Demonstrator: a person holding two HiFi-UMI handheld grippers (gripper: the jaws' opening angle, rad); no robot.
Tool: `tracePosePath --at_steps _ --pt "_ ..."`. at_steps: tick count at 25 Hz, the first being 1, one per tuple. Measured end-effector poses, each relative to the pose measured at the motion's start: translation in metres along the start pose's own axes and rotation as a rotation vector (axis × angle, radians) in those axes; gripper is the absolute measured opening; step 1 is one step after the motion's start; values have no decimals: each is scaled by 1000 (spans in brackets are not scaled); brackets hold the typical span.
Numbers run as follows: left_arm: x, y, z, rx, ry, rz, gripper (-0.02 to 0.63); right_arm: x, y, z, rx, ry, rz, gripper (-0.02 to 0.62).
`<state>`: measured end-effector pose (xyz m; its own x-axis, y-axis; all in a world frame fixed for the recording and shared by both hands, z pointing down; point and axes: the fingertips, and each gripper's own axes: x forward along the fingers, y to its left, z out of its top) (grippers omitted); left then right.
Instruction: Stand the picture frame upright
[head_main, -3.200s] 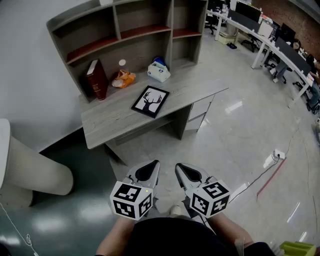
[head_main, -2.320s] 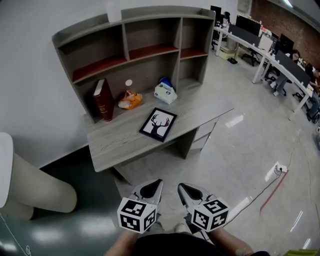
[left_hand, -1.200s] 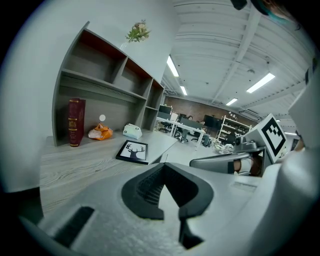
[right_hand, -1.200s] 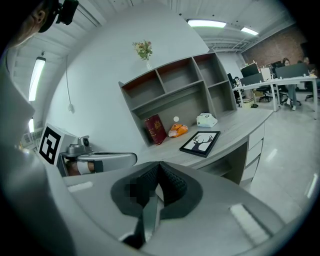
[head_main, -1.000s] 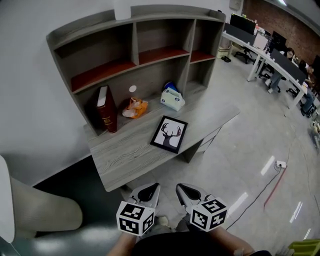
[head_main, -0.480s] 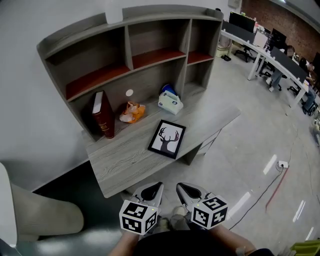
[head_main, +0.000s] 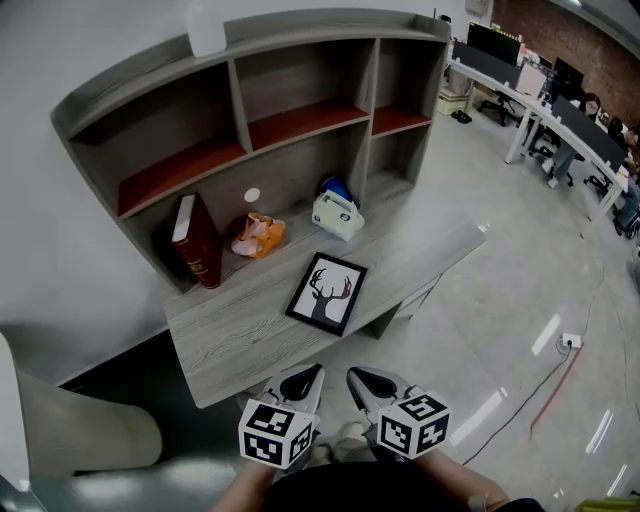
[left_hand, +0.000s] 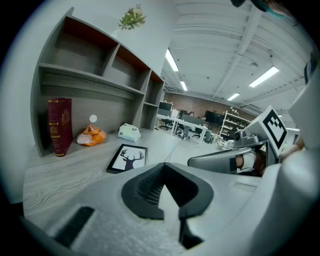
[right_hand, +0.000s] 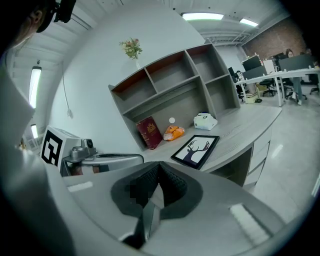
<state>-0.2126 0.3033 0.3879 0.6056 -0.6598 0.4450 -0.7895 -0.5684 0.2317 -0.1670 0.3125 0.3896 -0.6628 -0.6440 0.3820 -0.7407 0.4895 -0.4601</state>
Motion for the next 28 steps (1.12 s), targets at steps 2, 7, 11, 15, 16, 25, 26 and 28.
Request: tracePosePath --at_steps 2,7,11,15,16,25,26,28 --pt "10 -1 5 3 3 5 -5 2 -8 5 2 1 8 -3" --pt "30 -5 12 17 7 17 -5 5 -27 13 -11 3 21 -2" --pt "40 -5 13 17 10 36 -5 5 -39 17 -16 0 29 -2" --pt "48 -8 10 10 23 43 -5 4 -49 19 -13 3 29 -3" --pt "50 -8 10 11 26 42 -5 4 -50 20 -11 2 29 -2" --pt "64 -9 9 47 59 44 -5 3 -63 27 -14 -17 32 -2" --pt "66 -7 10 37 58 41 -5 4 -64 28 -6 -20 37 -2" --pt "71 -4 13 25 56 33 -5 6 -70 30 6 -20 30 -3"
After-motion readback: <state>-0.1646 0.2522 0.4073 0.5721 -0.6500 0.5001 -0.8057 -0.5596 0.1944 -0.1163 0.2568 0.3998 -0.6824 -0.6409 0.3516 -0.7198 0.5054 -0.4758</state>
